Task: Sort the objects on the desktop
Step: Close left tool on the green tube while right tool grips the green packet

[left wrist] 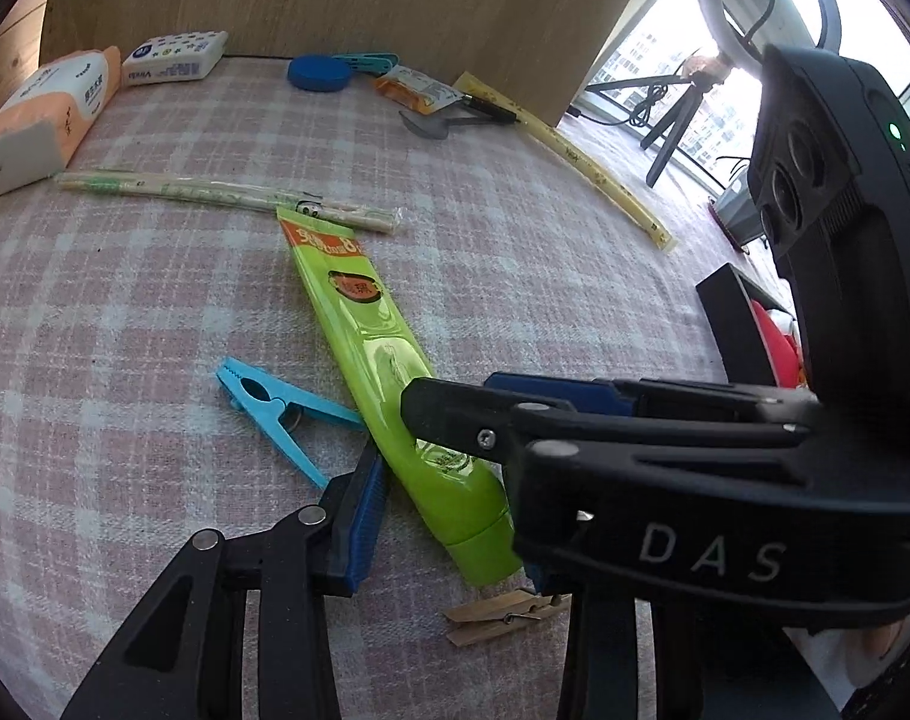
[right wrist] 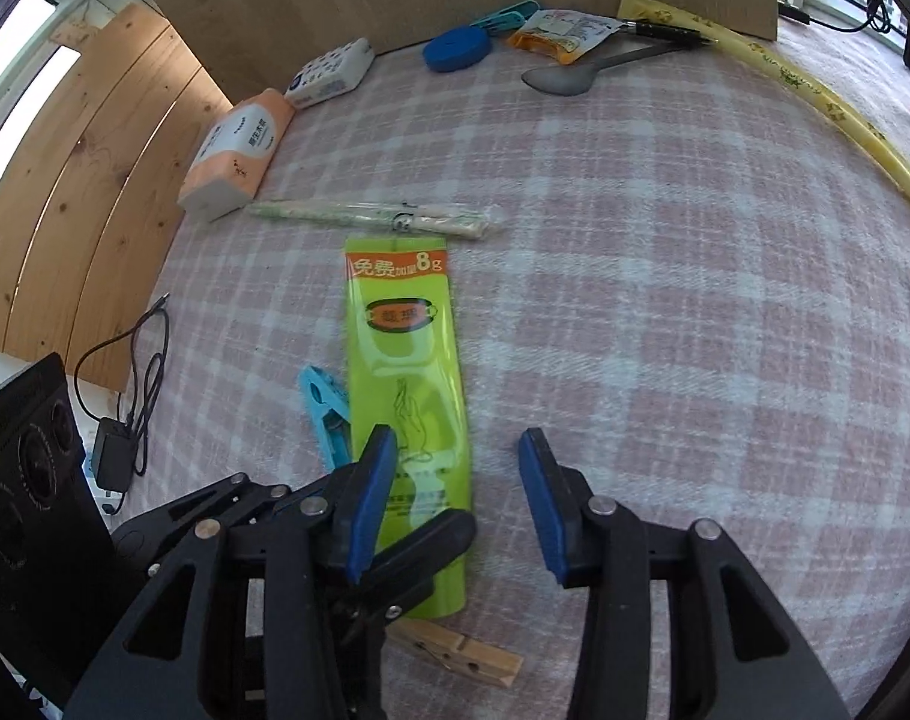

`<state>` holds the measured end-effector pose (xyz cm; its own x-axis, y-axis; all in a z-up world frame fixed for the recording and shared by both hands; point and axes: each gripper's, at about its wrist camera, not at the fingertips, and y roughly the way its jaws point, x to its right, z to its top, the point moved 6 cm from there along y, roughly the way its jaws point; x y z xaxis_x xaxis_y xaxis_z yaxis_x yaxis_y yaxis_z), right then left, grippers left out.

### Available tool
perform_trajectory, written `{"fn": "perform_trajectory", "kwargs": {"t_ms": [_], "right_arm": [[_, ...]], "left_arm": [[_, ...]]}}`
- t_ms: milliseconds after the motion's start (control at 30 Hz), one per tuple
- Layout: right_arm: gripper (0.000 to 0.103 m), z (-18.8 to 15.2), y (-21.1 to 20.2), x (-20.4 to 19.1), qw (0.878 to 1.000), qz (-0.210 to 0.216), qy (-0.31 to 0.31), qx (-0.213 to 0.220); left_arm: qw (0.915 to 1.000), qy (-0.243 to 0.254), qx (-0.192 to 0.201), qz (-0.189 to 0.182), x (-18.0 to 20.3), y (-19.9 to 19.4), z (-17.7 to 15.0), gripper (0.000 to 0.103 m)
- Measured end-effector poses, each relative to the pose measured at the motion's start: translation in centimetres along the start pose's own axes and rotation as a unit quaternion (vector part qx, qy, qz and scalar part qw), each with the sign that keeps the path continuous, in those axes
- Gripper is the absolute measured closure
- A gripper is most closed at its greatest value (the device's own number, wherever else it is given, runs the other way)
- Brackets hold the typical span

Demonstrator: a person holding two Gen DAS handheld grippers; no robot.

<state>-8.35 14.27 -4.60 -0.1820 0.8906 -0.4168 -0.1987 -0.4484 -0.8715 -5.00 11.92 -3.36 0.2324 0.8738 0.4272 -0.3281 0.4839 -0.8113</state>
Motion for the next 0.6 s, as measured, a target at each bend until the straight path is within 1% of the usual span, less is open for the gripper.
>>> {"fn": "perform_trajectory", "kwargs": {"t_ms": [33,100,200,300,367,400,433,467,500,600], "right_arm": [[0.082,0.0,-0.1,0.0,1.000,0.010,0.010,0.001],[0.083,-0.1,-0.4,-0.1,1.000,-0.003,0.001,0.005],[0.083,-0.2,-0.6,0.2,1.000,-0.012,-0.005,0.005],[0.083,-0.1,-0.6,0.9,1.000,-0.024,-0.004,0.004],[0.082,-0.1,-0.6,1.8,1.000,-0.031,0.001,0.003],[0.078,-0.1,-0.5,2.3,1.000,-0.025,0.014,0.001],[0.078,-0.1,-0.5,2.7,1.000,-0.013,0.028,-0.001],[0.078,-0.2,-0.4,2.9,0.999,-0.006,0.034,-0.002],[0.079,-0.2,-0.6,2.9,0.999,-0.009,0.034,0.002],[0.079,-0.5,-1.5,3.3,0.999,-0.032,0.026,0.012]], "left_arm": [[0.9999,-0.006,-0.001,-0.009,-0.1,0.0,0.0,0.070],[0.9997,-0.011,-0.003,-0.021,0.2,0.0,0.0,0.072],[0.9997,-0.009,-0.001,-0.022,0.6,0.2,0.0,0.072],[0.9998,0.004,0.001,-0.020,1.1,0.6,0.0,0.069],[0.9997,0.017,0.010,-0.017,1.4,0.8,0.1,0.069],[0.9996,0.025,0.011,-0.010,1.6,0.9,0.2,0.070],[0.9995,0.030,0.009,-0.006,1.9,1.0,0.3,0.070],[0.9995,0.029,0.006,-0.011,2.1,1.1,0.3,0.070],[0.9996,0.022,0.002,-0.016,2.3,1.1,0.4,0.070],[0.9993,0.030,-0.001,-0.023,3.5,1.1,0.3,0.070]]}}
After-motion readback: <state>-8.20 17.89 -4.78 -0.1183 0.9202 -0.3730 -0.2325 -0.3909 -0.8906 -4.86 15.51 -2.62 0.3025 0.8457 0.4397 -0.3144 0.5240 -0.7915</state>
